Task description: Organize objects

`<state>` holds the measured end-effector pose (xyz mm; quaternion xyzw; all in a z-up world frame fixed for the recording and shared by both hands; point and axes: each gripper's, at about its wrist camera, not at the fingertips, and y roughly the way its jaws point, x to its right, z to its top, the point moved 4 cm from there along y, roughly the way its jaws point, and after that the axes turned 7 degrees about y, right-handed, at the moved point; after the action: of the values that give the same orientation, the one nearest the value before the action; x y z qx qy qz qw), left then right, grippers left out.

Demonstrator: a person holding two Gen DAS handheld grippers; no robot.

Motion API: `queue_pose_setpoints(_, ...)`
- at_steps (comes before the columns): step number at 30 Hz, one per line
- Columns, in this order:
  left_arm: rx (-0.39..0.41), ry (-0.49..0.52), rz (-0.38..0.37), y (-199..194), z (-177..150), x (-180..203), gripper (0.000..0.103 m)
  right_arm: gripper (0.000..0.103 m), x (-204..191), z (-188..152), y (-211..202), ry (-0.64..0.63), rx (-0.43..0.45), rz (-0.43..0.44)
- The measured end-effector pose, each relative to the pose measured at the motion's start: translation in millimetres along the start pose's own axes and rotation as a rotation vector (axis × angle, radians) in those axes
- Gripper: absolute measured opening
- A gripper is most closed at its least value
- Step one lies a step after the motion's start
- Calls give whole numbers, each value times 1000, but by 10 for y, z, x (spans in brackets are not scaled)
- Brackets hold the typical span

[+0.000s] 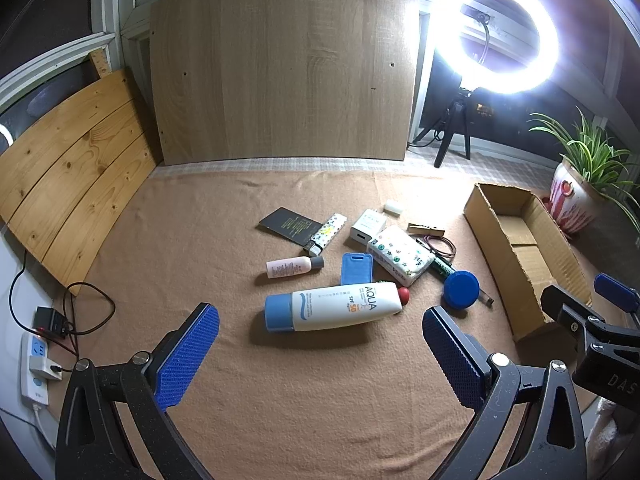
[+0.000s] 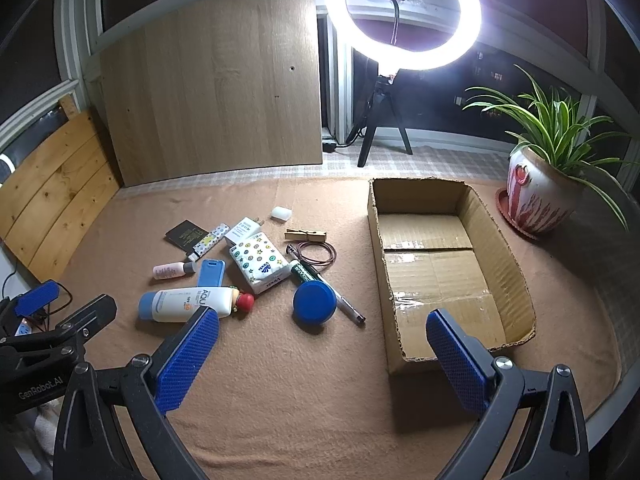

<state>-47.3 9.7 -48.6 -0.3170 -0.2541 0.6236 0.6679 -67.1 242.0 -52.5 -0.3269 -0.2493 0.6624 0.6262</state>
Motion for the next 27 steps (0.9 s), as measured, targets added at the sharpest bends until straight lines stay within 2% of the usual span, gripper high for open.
queue_pose_setpoints(27, -24, 20, 5, 199, 20, -76, 103, 103, 7, -11, 173, 12, -58, 17)
